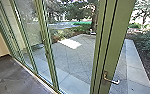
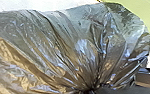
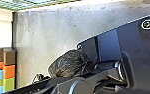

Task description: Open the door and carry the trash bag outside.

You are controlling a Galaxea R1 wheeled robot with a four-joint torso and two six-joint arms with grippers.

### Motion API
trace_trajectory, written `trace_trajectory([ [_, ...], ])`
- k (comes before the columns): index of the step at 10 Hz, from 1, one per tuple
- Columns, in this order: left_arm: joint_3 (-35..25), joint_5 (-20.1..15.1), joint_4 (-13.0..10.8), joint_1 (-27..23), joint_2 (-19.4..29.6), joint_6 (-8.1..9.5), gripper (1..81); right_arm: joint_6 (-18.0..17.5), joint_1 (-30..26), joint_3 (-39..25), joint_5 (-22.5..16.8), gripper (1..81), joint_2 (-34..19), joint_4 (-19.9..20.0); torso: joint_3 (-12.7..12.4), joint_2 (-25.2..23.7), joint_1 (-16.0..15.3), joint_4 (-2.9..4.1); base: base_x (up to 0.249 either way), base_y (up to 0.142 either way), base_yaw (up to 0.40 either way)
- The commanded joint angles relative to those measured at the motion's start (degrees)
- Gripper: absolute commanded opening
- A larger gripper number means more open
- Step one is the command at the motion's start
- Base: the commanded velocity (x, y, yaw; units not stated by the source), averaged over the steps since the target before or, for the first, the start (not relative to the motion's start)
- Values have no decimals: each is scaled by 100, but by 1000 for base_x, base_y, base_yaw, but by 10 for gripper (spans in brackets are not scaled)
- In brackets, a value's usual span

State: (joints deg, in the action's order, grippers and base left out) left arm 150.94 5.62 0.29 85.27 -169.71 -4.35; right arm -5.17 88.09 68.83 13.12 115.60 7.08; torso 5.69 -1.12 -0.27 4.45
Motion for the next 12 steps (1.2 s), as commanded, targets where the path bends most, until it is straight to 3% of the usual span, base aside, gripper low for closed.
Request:
trace_trajectory([
  [1,14,-307,-38,-243,-11,-4,10,15,-445,-1239,15,811,-1166,293,0,2,0,0,0,0,0],
  [6,23,-342,23,-243,-55,-31,10,16,-1524,-2540,-63,811,-2457,792,0,2,0,0,0,0,0],
  [7,23,-342,32,-235,-55,-39,10,16,-1822,-2665,-229,811,-2688,978,0,2,0,0,0,0,0],
  [12,32,-333,41,-235,-64,-31,10,7,-3783,-2604,-1795,811,-3225,2034,2,2,-2,0,0,0,0],
])
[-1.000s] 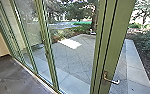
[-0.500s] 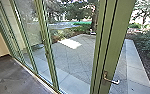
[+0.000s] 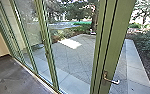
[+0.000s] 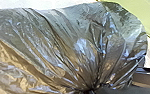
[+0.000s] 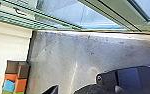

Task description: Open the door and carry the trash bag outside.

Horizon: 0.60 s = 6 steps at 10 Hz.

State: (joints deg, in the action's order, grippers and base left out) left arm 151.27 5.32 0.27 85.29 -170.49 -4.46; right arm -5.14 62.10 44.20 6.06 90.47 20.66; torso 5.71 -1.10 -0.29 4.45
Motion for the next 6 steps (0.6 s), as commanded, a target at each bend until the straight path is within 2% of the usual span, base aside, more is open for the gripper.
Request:
trace_trajectory([
  [1,-10,-303,43,-236,14,-11,10,5,-1632,-28,-1438,811,-825,982,0,0,0,0,0,0,0],
  [3,-1,-294,43,-236,14,-2,10,-92,-2440,404,-2100,811,-790,1326,0,0,0,0,0,0,0],
  [6,-1,-268,52,-244,32,16,10,-774,-3328,834,-2828,811,-729,1265,0,0,0,0,0,0,0],
])
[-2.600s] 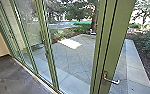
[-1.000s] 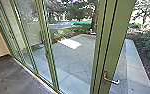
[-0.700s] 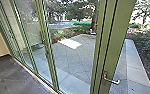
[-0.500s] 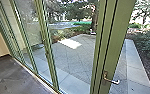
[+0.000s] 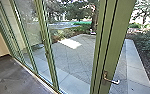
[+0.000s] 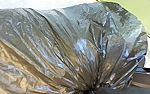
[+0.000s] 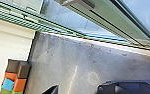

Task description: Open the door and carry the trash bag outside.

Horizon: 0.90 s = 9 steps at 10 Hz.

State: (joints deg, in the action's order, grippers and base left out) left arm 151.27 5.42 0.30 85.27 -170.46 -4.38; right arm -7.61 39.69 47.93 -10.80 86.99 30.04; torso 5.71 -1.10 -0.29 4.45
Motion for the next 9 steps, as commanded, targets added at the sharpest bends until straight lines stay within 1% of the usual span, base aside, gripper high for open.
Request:
trace_trajectory([
  [1,-1,-279,49,-234,12,7,10,-880,-1343,584,-1310,811,-330,266,0,0,0,0,0,0,0],
  [2,-1,-279,40,-235,3,7,10,-1217,-1616,707,-1433,811,-214,187,0,0,0,0,0,0,0],
  [3,-1,-279,40,-234,3,7,10,-1603,-1757,857,-1548,811,-47,108,0,0,0,0,0,0,0],
  [4,-1,-279,49,-235,3,7,10,-2140,-1872,989,-1548,811,163,-51,0,0,0,0,0,0,0],
  [6,-1,-270,49,-234,12,7,10,-3000,-2065,1050,-1548,811,532,-454,0,0,-2,0,0,0,0],
  [7,-1,-270,40,-243,12,7,10,-3308,-2118,1068,-1548,811,673,-648,0,0,-2,0,0,0,0],
  [8,-1,-270,40,-234,12,7,10,-3727,-2188,1120,-1548,811,882,-884,0,0,-2,0,0,0,0],
  [9,-1,-270,40,-234,12,7,10,-3983,-2250,1207,-1548,811,1006,-990,0,0,-2,0,0,0,0],
])
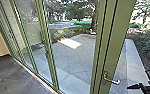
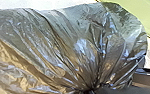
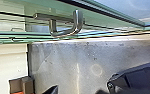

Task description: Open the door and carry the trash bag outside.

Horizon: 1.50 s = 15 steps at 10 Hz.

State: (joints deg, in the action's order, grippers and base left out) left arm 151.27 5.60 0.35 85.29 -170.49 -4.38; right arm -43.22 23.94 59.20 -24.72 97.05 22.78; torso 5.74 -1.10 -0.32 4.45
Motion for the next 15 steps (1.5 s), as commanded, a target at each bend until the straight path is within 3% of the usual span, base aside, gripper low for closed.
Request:
trace_trajectory([
  [1,-1,-287,26,-236,5,7,10,-650,-719,186,-139,811,89,-283,0,0,0,0,0,0,0],
  [3,-1,-278,35,-244,23,7,10,-1153,-745,442,-41,811,361,-283,0,0,-2,0,0,0,0],
  [10,-1,-270,26,-253,58,7,10,-1840,-1035,1225,29,811,1074,-283,0,2,-6,0,0,0,0],
  [15,-1,-270,35,-253,67,7,10,-2604,-921,1831,-68,811,1478,-345,2,4,-11,0,0,0,0],
])
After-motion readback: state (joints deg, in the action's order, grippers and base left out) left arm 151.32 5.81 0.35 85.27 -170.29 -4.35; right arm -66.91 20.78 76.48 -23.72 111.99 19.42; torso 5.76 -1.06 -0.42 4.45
